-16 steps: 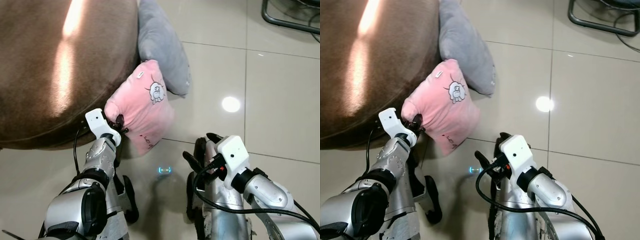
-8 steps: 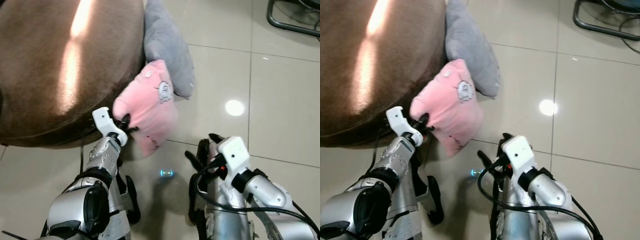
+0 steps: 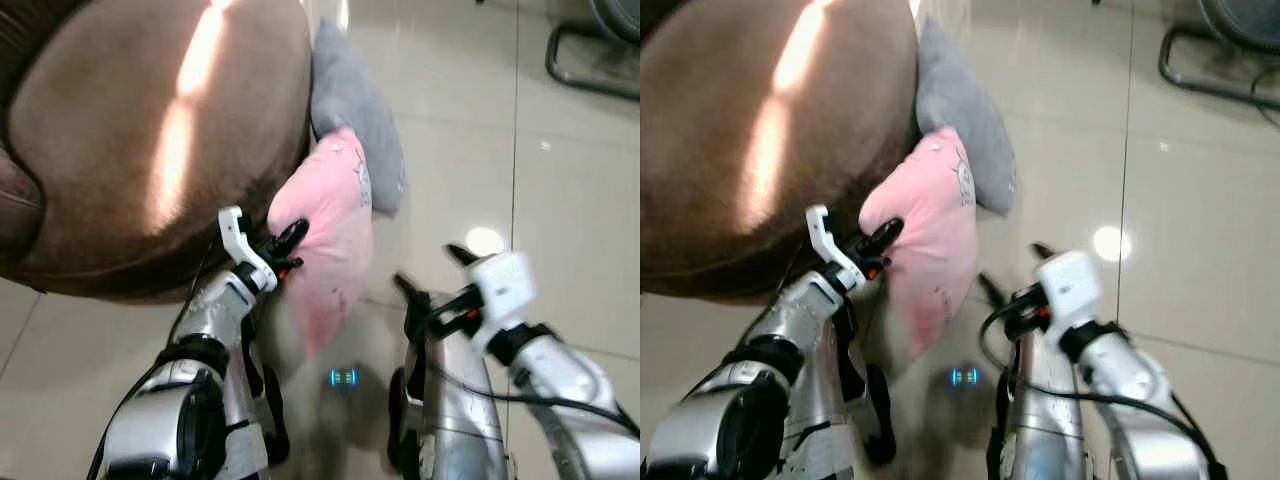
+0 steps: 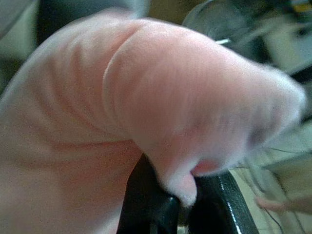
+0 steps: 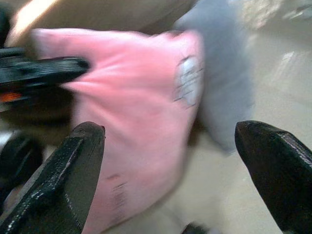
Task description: Move the pillow to the sofa from floor
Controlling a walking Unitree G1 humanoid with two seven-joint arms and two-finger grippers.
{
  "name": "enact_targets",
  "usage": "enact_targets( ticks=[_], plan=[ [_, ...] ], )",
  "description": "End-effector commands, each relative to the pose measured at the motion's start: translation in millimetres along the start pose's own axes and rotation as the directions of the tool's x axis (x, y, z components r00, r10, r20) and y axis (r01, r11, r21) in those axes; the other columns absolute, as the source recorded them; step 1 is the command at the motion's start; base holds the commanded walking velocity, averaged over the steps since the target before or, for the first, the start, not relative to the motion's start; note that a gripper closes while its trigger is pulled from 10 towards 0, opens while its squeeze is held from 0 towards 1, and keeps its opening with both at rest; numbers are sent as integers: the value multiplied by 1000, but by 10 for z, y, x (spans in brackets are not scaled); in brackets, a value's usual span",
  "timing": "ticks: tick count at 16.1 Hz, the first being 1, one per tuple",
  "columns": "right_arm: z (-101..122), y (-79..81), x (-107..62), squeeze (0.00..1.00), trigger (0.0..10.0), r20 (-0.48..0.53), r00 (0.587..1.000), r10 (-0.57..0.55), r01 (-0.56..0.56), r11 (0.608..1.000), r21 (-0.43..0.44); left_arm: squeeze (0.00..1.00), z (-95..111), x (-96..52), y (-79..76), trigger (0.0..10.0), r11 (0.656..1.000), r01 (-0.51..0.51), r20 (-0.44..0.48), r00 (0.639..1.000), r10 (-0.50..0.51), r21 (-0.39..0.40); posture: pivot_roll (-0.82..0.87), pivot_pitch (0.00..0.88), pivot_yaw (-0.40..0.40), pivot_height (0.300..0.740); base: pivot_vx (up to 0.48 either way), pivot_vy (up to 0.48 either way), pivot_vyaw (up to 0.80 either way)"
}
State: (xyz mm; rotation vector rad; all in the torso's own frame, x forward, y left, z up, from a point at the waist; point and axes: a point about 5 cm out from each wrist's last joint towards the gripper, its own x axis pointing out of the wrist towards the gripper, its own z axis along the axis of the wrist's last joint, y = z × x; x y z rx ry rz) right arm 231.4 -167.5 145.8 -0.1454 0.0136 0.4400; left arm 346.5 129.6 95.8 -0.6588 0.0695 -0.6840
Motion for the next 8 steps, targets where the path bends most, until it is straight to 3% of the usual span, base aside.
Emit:
enact_targets(
  ticks=[1, 5, 8],
  plan=[
    [20, -29, -62, 0, 10000, 23, 999, -35, 35, 999, 22, 0, 133, -31, -40, 0, 997, 73, 32, 997, -74, 35, -146, 139, 86, 482, 0, 0, 0],
    [62, 4, -30, 0, 10000, 65, 995, -82, 78, 995, 59, 0, 549, -143, -244, 0, 977, 179, 118, 974, -192, 116, -107, 88, 80, 482, 0, 0, 0],
    [250, 16, 126, 0, 10000, 163, 974, -157, 140, 984, 113, 0, 1098, -152, -677, 0, 942, 196, 250, 931, -266, 271, -84, 65, 80, 497, 0, 0, 0]
  ],
)
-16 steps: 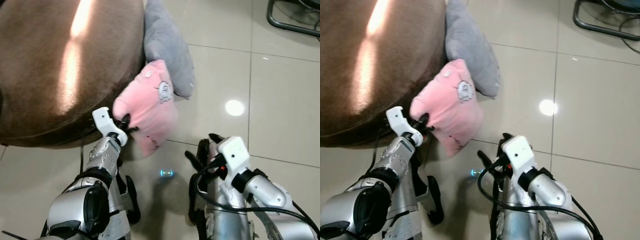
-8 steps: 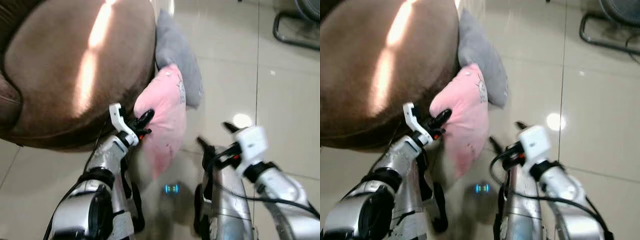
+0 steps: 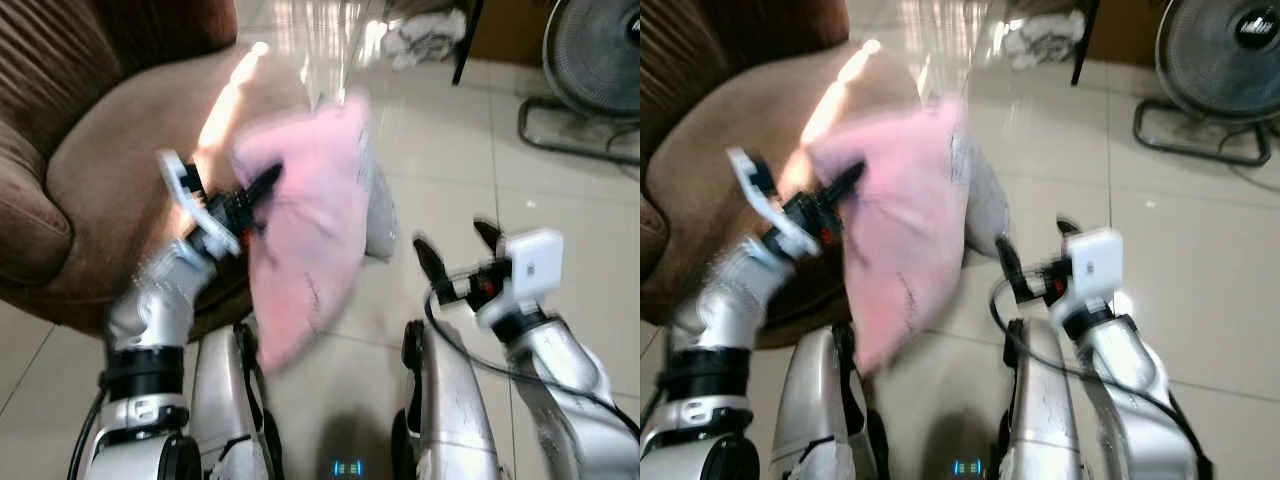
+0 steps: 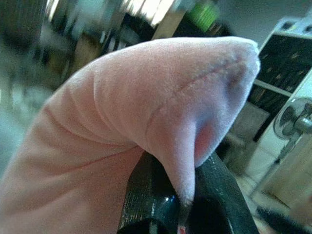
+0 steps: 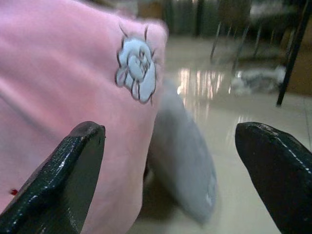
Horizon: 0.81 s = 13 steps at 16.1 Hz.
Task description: Move the pillow to the sofa from floor
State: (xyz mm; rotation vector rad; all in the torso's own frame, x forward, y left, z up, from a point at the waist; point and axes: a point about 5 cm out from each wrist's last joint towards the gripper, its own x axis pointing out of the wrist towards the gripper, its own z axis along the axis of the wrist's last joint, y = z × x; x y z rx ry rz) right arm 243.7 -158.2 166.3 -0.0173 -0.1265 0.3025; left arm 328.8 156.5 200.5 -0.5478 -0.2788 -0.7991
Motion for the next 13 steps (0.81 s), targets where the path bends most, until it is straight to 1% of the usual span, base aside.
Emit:
enact_targets(
  ticks=[1, 2, 3, 4, 5, 6, 8, 9, 10, 12, 13],
  plan=[
    [37, 14, -12, 0, 10000, 18, 1000, -3, 3, 1000, 6, 0, 181, 53, -80, 0, 999, 29, 59, 998, -32, 46, -84, 65, 80, 497, 0, 0, 0],
    [0, 86, 22, 0, 10000, 10, 1000, -1, 0, 1000, 28, 0, 257, 142, -208, 9529, 987, -26, 52, 998, 17, 159, -80, 50, 80, 512, 0, 0, 0],
    [-23, 121, 25, 0, 10000, 5, 1000, 1, -1, 999, 32, 0, 268, 192, -209, 10000, 943, -134, 48, 991, 125, 306, -78, 42, 78, 522, 0, 0, 0],
    [-44, 107, 27, 0, 10000, -12, 999, -35, 35, 999, 28, 0, 227, 177, -160, 10000, 917, -217, 22, 975, 223, 334, -78, 34, 77, 532, 0, 0, 0],
    [-55, 93, 31, 0, 10000, -20, 998, -63, 64, 997, 34, 0, 199, 147, -125, 10000, 902, -263, 7, 961, 277, 342, -84, 25, 77, 537, 0, 0, 0],
    [-75, 77, 42, 0, 10000, -34, 994, -100, 101, 994, 36, 0, 149, 55, -89, 10000, 880, -357, 5, 927, 374, 313, -91, 19, 68, 552, 0, 0, 0],
    [-129, 98, 71, 0, 10000, -57, 995, -87, 89, 996, 29, 0, 34, -21, -112, 10000, 838, -390, -28, 902, 432, 381, -72, 9, 40, 577, 0, 0, 0],
    [-142, 110, 96, 0, 10000, -59, 995, -75, 76, 997, 17, 0, -4, -39, -109, 10000, 824, -404, -33, 891, 453, 397, -71, 2, 35, 582, 0, 0, 0],
    [-142, 124, 141, 0, 10000, -56, 997, -61, 61, 998, 6, 0, -25, -46, -125, 10000, 810, -419, -23, 883, 468, 410, -67, 0, 29, 592, 0, 0, 0],
    [-115, 108, 205, 0, 10000, -45, 997, -67, 67, 998, 8, 0, 15, -27, -154, 10000, 778, -458, 9, 864, 503, 429, -58, 0, 12, 607, 0, 0, 0],
    [-104, 82, 264, 0, 10000, -37, 996, -79, 79, 997, 1, 0, 50, -36, -144, 10000, 710, -496, 40, 832, 553, 501, -57, 0, 4, 622, 0, 0, 0]
  ],
)
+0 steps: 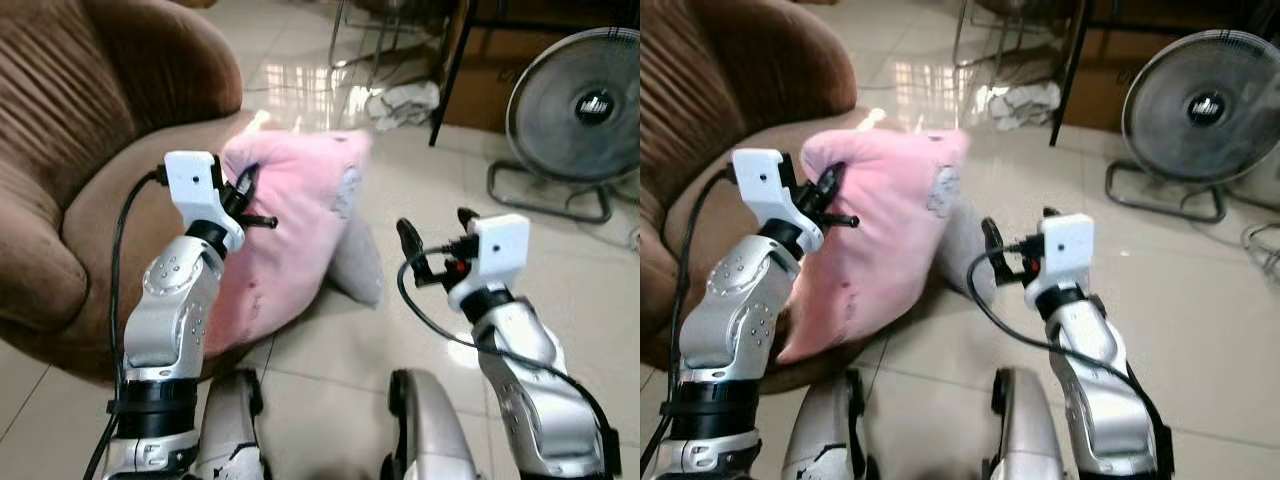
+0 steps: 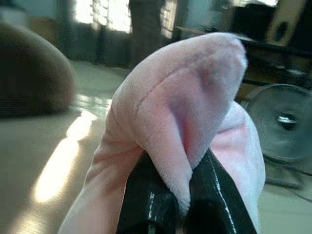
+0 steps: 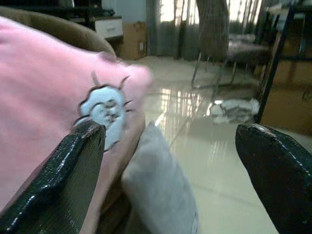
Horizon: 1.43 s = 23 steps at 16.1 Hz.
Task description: Move the pillow to the sofa from floor
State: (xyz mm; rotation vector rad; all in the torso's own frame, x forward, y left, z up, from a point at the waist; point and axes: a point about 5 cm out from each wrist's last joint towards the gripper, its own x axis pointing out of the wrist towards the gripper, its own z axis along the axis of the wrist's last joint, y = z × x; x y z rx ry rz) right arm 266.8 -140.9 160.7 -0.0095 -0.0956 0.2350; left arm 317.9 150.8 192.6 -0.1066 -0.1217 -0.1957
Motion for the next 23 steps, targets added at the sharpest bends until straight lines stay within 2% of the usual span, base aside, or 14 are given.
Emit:
enact_targets(
  ticks=[1, 4, 5, 7, 11, 15, 17, 21, 23],
  plan=[
    [-16, -20, 16, 0, 10000, -4, 1000, -14, 14, 1000, -6, 0, 162, -8, 8, 10000, 998, -31, 70, 997, 27, 56, -57, 0, 4, 627, 0, 0, 0],
    [-115, -5, 60, 0, 10000, -65, 998, -3, 1, 1000, -21, 0, 6, -41, -35, 10000, 993, -19, 32, 999, 15, 112, -55, 0, 9, 657, 0, 0, 0],
    [-172, 14, 51, 0, 10000, -82, 997, 13, -16, 999, -35, 0, -19, -31, -86, 10000, 995, -14, 26, 1000, 11, 96, -55, 0, 10, 672, 0, 0, 0],
    [-169, -2, 47, 0, 10000, -74, 997, 4, -6, 1000, -27, 0, -19, 9, -189, 10000, 992, 33, 18, 999, -36, 118, -60, 0, 20, 692, 0, 0, 0],
    [-185, -1, 35, 0, 10000, -70, 997, -17, 16, 1000, -15, 0, -29, 37, -227, 10000, 986, 67, 38, 997, -73, 151, -74, 0, 39, 737, 0, 0, 0],
    [-214, -36, 19, 0, 10000, -84, 996, -27, 25, 999, -20, 0, -66, 58, -216, 10000, 985, 57, 31, 998, -62, 160, -80, 0, 34, 740, 0, 0, 0],
    [-241, -80, 41, 0, 10000, -108, 993, -43, 37, 998, -53, 0, -83, 64, -203, 10000, 984, 48, 26, 998, -53, 172, -73, 0, 21, 740, 0, 0, 0],
    [-266, -57, 83, 0, 10000, -107, 994, -33, 27, 998, -54, 0, -81, 79, -176, 10000, 983, 40, 35, 998, -47, 177, -63, 0, 12, 740, 142, 0, 0],
    [-270, -32, 84, 0, 10000, -111, 994, -13, 1, 994, -109, 0, -94, 86, -182, 10000, 982, 46, 27, 998, -52, 185, -63, 0, 12, 740, 360, 0, 238]
  ],
)
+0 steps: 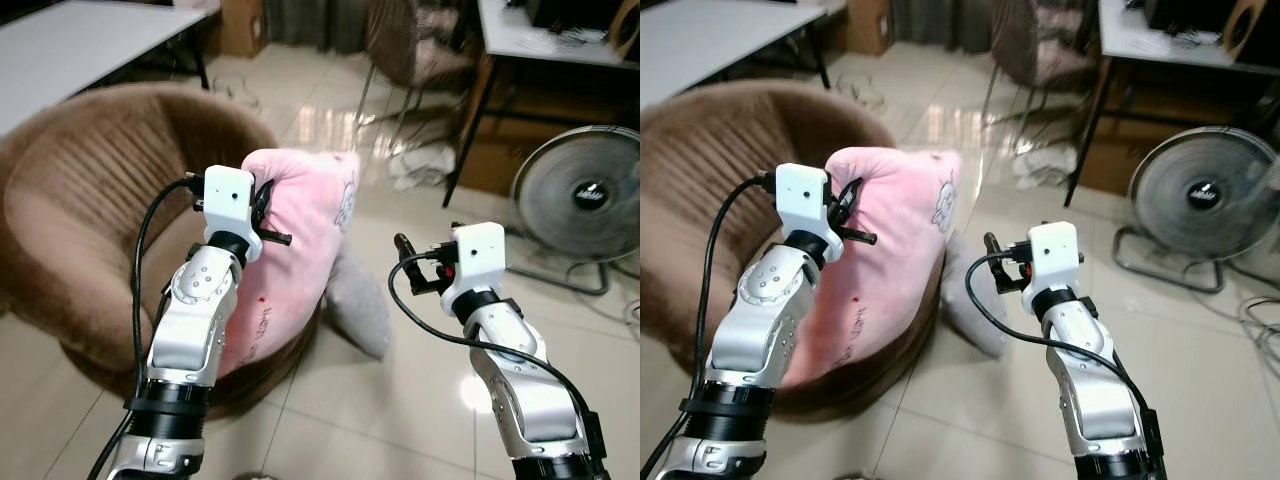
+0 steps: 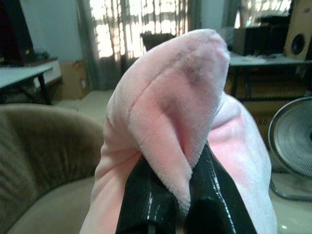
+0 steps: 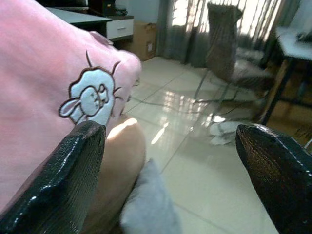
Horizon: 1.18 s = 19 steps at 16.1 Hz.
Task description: Move the pillow to the sofa from floor
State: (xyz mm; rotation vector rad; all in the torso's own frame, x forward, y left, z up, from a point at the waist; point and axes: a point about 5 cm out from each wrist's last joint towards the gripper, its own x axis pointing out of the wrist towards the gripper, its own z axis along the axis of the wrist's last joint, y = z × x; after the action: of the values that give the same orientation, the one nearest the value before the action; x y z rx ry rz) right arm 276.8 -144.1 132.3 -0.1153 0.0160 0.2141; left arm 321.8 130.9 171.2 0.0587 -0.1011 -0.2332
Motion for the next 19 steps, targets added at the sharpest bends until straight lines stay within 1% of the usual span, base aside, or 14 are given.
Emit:
enact_targets(
  ticks=[1, 5, 11, 13, 15, 16, 19],
  plan=[
    [25, 12, 22, 0, 10000, 12, 1000, 6, -6, 1000, -18, 0, 143, 42, 7, 10000, 1000, -4, 68, 998, 2, 26, -68, 0, 17, 740, 360, 0, 669],
    [7, -30, 18, 0, 10000, 9, 1000, -13, 13, 1000, -23, 0, 127, 62, 2, 10000, 1000, -3, 62, 998, 1, 21, -71, 0, 17, 740, 366, 0, 800],
    [-45, -11, 14, 0, 10000, -12, 1000, 7, -7, 999, -40, 0, 101, 73, 12, 10000, 1000, -6, 51, 999, 5, 22, -70, 0, 17, 740, 364, 0, 0],
    [-50, 4, 8, 0, 10000, -16, 1000, 27, -28, 997, -68, 0, 97, 75, 15, 10000, 1000, -4, 50, 999, 3, 23, -70, 0, 21, 740, 364, 0, 0],
    [-61, 12, 6, 0, 10000, -18, 999, 33, -34, 997, -76, 0, 97, 76, 13, 10000, 1000, -3, 49, 999, 2, 25, -69, 0, 21, 740, 358, 0, 800],
    [-76, 4, 5, 0, 10000, -25, 999, 22, -23, 998, -58, 0, 94, 74, 12, 10000, 1000, -2, 48, 999, 1, 25, -67, 0, 21, 740, 356, 0, 606],
    [-85, -18, -2, 0, 10000, -24, 1000, 5, -6, 1000, -29, 0, 78, 78, 3, 10000, 1000, 6, 35, 999, -7, 26, -66, 0, 23, 740, 320, 0, 0]
  ],
)
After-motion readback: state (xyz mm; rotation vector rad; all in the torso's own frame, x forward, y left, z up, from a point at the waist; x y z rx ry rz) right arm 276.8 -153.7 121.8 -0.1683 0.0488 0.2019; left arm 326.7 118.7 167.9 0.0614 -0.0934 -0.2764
